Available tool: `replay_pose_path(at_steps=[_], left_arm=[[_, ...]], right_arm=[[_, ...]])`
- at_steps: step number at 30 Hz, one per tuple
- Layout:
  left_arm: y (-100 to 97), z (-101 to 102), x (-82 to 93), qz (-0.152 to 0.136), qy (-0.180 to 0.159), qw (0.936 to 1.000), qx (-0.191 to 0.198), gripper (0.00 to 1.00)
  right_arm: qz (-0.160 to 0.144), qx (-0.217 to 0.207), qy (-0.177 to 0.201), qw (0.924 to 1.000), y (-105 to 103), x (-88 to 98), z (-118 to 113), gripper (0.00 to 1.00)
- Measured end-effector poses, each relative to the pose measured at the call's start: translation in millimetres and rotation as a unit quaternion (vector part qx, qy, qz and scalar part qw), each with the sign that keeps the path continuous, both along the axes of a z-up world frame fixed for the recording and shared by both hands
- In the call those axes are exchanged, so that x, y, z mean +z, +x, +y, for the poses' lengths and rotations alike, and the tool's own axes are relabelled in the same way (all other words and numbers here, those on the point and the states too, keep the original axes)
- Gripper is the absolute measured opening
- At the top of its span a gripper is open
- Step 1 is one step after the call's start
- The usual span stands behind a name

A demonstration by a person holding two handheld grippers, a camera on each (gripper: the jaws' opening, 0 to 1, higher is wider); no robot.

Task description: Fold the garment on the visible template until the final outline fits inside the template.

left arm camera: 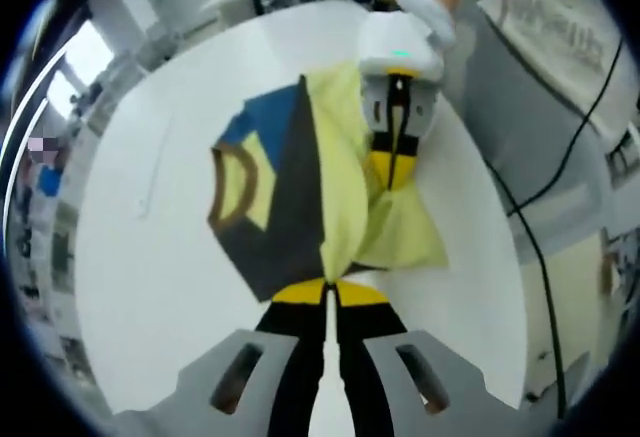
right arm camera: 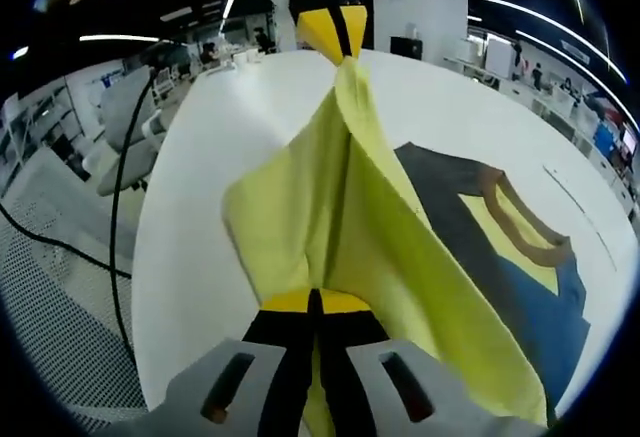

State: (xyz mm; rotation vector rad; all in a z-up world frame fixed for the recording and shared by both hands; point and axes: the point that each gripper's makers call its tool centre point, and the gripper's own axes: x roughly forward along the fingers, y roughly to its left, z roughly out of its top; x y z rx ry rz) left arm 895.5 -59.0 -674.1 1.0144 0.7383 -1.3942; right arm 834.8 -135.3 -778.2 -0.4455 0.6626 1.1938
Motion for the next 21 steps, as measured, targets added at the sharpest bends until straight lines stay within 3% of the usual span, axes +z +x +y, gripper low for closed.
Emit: replay_pose_path(at_steps=[6,13,21], left_arm=[[7.4,0.1,-0.7,0.013,0.014,0.9996,-0.02,0.0],[14.9,0.0,3.7,0.048,0.03,0.9967,-0.057,0.0],[19.5,0.1,-8.6,0.086,0.041,0.994,-0.055,0.0]], right_arm=[[0.002,0.0,0.003,1.0,-0.4,-0.4,-0.9,0.01],[0.003,-0.004,0.008,1.0,-0.8,-0.6,-1.1,0.01],[0.008,-0.009,0.014,0.9998,0.3,-0.7,-1.9,0.01]])
